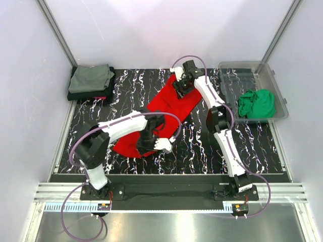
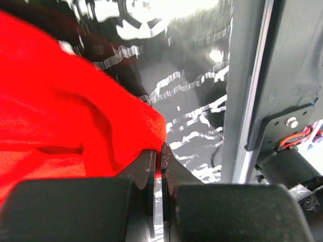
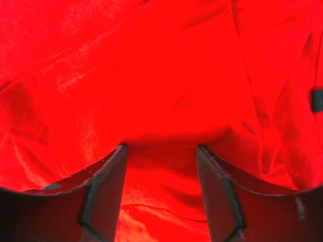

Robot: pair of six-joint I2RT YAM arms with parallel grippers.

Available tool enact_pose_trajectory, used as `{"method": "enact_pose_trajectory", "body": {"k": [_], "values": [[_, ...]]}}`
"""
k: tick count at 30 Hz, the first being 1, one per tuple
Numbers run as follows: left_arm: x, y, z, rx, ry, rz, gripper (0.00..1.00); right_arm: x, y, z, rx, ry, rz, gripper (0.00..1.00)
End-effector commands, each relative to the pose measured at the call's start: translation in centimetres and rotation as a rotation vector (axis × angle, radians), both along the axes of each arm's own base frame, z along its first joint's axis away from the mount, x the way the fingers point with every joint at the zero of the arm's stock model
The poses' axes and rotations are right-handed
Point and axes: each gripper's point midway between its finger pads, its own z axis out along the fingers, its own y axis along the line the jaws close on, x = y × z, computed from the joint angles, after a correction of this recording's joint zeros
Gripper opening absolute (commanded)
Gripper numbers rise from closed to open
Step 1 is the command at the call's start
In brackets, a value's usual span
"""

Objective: Fold and stack the t-shirts
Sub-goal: Fold the tshirt

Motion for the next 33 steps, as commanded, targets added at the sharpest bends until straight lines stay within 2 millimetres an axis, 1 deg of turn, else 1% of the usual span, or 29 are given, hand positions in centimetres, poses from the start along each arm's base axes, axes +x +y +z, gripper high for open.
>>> {"method": "enact_pose_trajectory", "body": {"k": [1, 3, 4, 5, 6, 7, 10, 11, 12, 13, 14, 15, 16, 17, 18, 20, 22, 24, 26, 30, 32, 33], "values": [[-0.1, -3.5, 1.2, -0.065, 0.004, -0.022, 0.00, 2.3, -1.2, -0.6, -0.103, -0.115, -0.008, 0.67], [0.2, -4.4, 1.4, -0.070, -0.003, -0.020, 0.00, 3.2, -1.5, 0.3, -0.100, -0.150, -0.042, 0.68], [0.5, -4.9, 1.6, -0.075, -0.009, -0.016, 0.00, 3.7, -1.4, 2.4, -0.075, -0.179, -0.075, 0.69], [0.6, -5.1, 1.6, -0.078, -0.014, -0.015, 0.00, 3.7, -1.5, 3.5, -0.059, -0.187, -0.087, 0.69], [0.8, -5.2, 1.6, -0.077, -0.019, -0.014, 0.00, 3.6, -1.4, 4.6, -0.043, -0.193, -0.096, 0.70], [1.2, -5.3, 1.8, -0.073, -0.035, -0.012, 0.00, 3.4, -1.6, 6.9, -0.024, -0.211, -0.108, 0.70], [2.0, -5.6, 2.1, -0.066, -0.064, -0.001, 0.00, 2.3, -1.6, 10.3, 0.009, -0.225, -0.115, 0.70], [2.1, -5.6, 2.1, -0.060, -0.065, 0.003, 0.00, 2.1, -1.8, 11.0, 0.024, -0.223, -0.119, 0.71], [2.2, -5.6, 2.0, -0.048, -0.063, 0.006, 0.00, 1.8, -1.9, 11.2, 0.032, -0.212, -0.125, 0.71], [2.3, -5.9, 2.3, -0.046, -0.065, 0.018, 0.00, 1.3, -2.1, 11.2, 0.036, -0.194, -0.134, 0.71], [2.0, -5.6, 2.3, -0.024, -0.049, 0.023, 0.01, 0.9, -2.2, 10.9, 0.041, -0.174, -0.131, 0.71], [1.7, -5.6, 2.1, -0.011, -0.031, 0.028, 0.01, 0.7, -2.7, 10.4, 0.036, -0.158, -0.137, 0.71], [1.6, -5.8, 2.2, -0.005, -0.025, 0.043, 0.01, 0.3, -3.1, 9.3, 0.026, -0.126, -0.140, 0.71], [1.2, -5.8, 2.2, 0.004, -0.011, 0.046, 0.01, 0.1, -3.3, 8.6, 0.023, -0.109, -0.140, 0.71], [0.7, -5.9, 2.1, 0.007, 0.013, 0.057, 0.01, -0.2, -3.9, 7.8, 0.019, -0.082, -0.151, 0.70], [0.0, -6.2, 1.8, 0.009, 0.034, 0.062, 0.01, -0.3, -4.1, 6.7, 0.023, -0.053, -0.158, 0.70], [-1.1, -6.5, 1.2, 0.019, 0.084, 0.079, 0.01, -0.7, -4.2, 5.4, 0.019, -0.016, -0.156, 0.70], [-2.2, -6.8, 0.6, 0.020, 0.130, 0.096, 0.02, -1.0, -4.0, 4.8, 0.026, 0.007, -0.152, 0.70], [-3.1, -7.5, 0.2, 0.008, 0.147, 0.092, 0.02, -1.4, -3.7, 3.6, 0.039, 0.048, -0.155, 0.70], [-4.7, -8.8, -0.7, -0.003, 0.179, 0.101, 0.03, -1.4, -3.4, 2.4, 0.048, 0.073, -0.161, 0.70], [-5.4, -9.4, -0.9, -0.001, 0.195, 0.107, 0.06, -0.8, -3.5, 1.8, 0.049, 0.069, -0.168, 0.70], [-5.8, -9.9, -1.1, -0.001, 0.217, 0.124, 0.08, -0.3, -3.4, 2.2, 0.054, 0.049, -0.170, 0.71]]}}
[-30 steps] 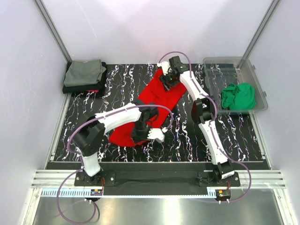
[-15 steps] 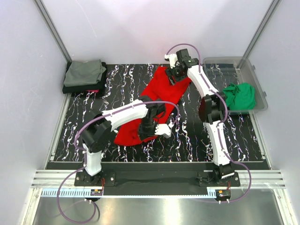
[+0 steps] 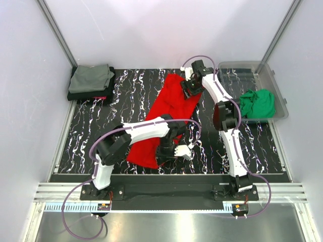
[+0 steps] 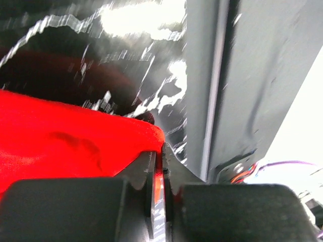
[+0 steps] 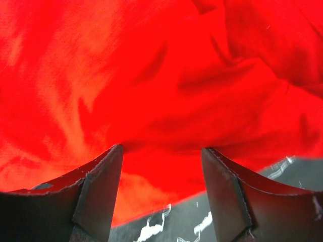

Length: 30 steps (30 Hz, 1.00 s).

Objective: Fold and stack the t-shirts
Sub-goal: Fold the tshirt

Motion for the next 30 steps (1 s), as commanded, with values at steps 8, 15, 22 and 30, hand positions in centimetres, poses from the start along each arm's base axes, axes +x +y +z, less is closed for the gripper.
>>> {"method": "enact_pose_trajectory", "body": {"k": [8, 15, 22, 30], "values": [[-2.4, -7.3, 2.5, -0.126, 0.166, 0.148, 0.32, 5.0, 1.0, 0.4, 0.025, -0.157, -0.013, 0.77], [3.7, -6.5, 7.9, -0.257, -0.046, 0.215, 0.43, 6.5, 0.6, 2.0, 0.044, -0.225, -0.058, 0.82], [6.7, -4.0, 7.7, -0.246, -0.151, 0.221, 0.42, 4.7, 0.0, 5.4, 0.028, -0.218, -0.051, 0.82], [6.4, -3.1, 1.9, -0.186, -0.108, 0.155, 0.33, 2.4, -0.7, 7.6, 0.017, -0.193, -0.043, 0.82]]}}
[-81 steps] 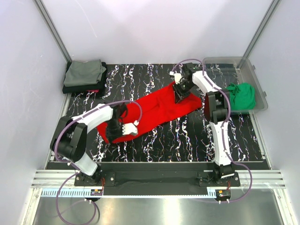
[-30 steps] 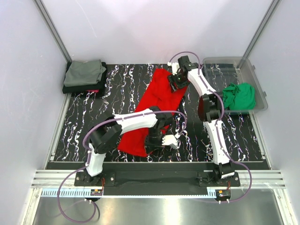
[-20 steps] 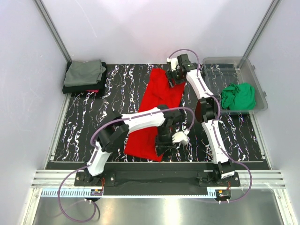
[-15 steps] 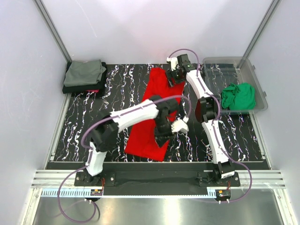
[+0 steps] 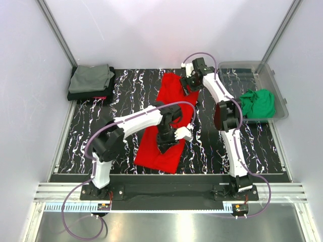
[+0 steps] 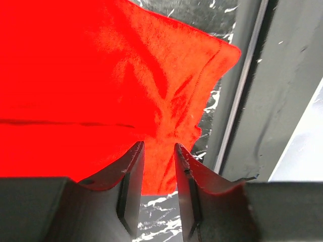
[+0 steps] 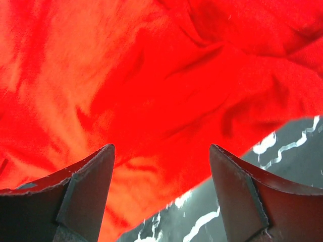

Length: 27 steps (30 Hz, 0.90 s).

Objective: Fold and stack the t-shirts
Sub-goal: Fold the tshirt

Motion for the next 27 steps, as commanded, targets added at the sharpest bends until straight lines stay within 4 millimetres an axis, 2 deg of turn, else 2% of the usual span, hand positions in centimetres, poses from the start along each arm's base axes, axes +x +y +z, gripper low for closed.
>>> {"method": "enact_pose_trajectory", "body": {"k": [1, 5, 8, 16, 20, 22, 23, 25, 26, 27], "values": [[0.9, -0.6, -1.4, -0.025, -0.034, -0.052, 0.33, -0.2, -0.5, 6.9, 0.020, -0.095, -0.008, 0.82], [0.5, -0.8, -3.1, -0.015, 0.012, -0.053, 0.32, -1.5, -0.8, 5.9, 0.010, -0.049, -0.004, 0.82], [0.3, -0.7, -4.7, 0.000, 0.029, -0.052, 0.32, -2.1, -0.7, 4.2, 0.008, -0.003, 0.001, 0.82], [-0.7, -0.8, -7.5, 0.040, 0.063, -0.043, 0.32, -2.1, -1.4, -0.2, -0.023, 0.066, -0.012, 0.82], [-1.2, -1.0, -9.3, 0.067, 0.100, -0.021, 0.31, -1.5, -1.8, -1.8, -0.032, 0.077, -0.017, 0.82], [-1.2, -1.5, -9.6, 0.062, 0.098, -0.016, 0.30, -0.7, -1.4, -2.1, -0.028, 0.062, -0.010, 0.82], [-1.0, -1.7, -9.7, 0.061, 0.096, -0.015, 0.30, -0.1, -1.3, -1.5, -0.019, 0.039, -0.010, 0.83], [-1.0, -2.1, -9.8, 0.062, 0.096, -0.008, 0.30, 0.3, -1.0, -2.5, -0.015, 0.043, -0.005, 0.83], [-0.6, -2.5, -9.7, 0.053, 0.089, -0.005, 0.31, 1.0, -0.8, -1.2, -0.014, 0.008, -0.005, 0.83], [-0.5, -2.7, -9.6, 0.054, 0.085, -0.001, 0.31, 0.9, -0.8, -2.7, -0.033, 0.027, 0.009, 0.83]]}}
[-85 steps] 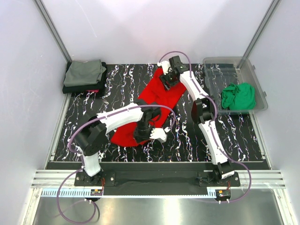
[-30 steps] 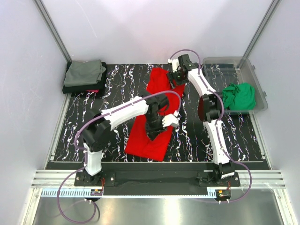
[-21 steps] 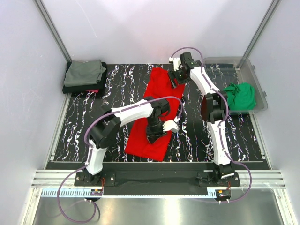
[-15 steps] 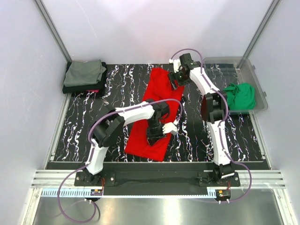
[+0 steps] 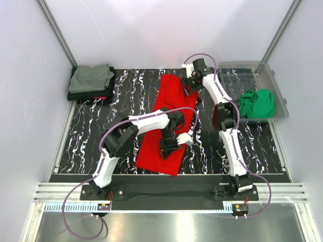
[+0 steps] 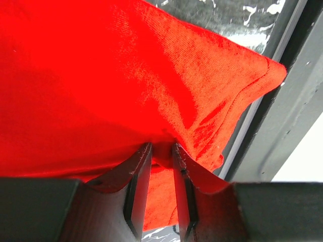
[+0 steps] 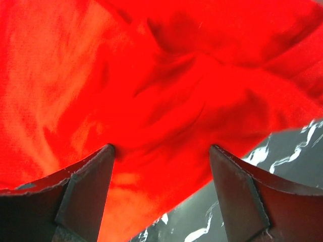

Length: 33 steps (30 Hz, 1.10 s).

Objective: Fold and stack the t-shirts
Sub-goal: Fold the tshirt

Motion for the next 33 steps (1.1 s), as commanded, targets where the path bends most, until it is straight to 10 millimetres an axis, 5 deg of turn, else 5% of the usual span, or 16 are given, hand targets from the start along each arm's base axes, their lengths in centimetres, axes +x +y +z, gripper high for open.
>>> {"method": "enact_pose_trajectory", "body": {"k": [1, 10, 13, 24, 27, 28, 30, 31, 32, 33], "values": [[0.9, -2.2, -3.8, -0.029, -0.033, -0.024, 0.31, 0.5, 0.4, -1.3, -0.023, -0.002, 0.021, 0.83], [2.6, -4.9, -4.1, -0.054, -0.052, -0.008, 0.31, 1.6, 2.0, -0.5, -0.065, -0.085, 0.080, 0.86], [3.9, -6.0, -3.9, -0.068, -0.086, -0.003, 0.32, 3.5, 2.3, 0.6, -0.050, -0.170, 0.074, 0.87], [6.0, -6.4, -4.0, -0.042, -0.132, 0.036, 0.33, 5.7, 2.6, -0.1, -0.023, -0.245, 0.047, 0.90], [6.7, -6.9, -0.9, -0.092, -0.179, 0.044, 0.36, 6.4, 2.2, 2.3, -0.013, -0.285, 0.014, 0.91], [6.8, -7.4, 2.8, -0.167, -0.225, 0.041, 0.37, 6.6, 2.0, 3.7, -0.006, -0.306, 0.003, 0.91], [7.1, -7.8, 7.0, -0.236, -0.303, 0.059, 0.39, 6.7, 1.9, 9.5, 0.039, -0.381, -0.014, 0.92], [7.3, -7.9, 11.3, -0.312, -0.369, 0.067, 0.40, 6.6, 1.9, 11.8, 0.065, -0.404, -0.025, 0.92], [7.5, -7.5, 13.3, -0.328, -0.409, 0.092, 0.40, 5.8, 1.3, 16.2, 0.118, -0.433, -0.066, 0.92], [7.6, -7.1, 15.1, -0.350, -0.443, 0.115, 0.43, 5.0, 1.4, 18.1, 0.160, -0.430, -0.068, 0.92]]}}
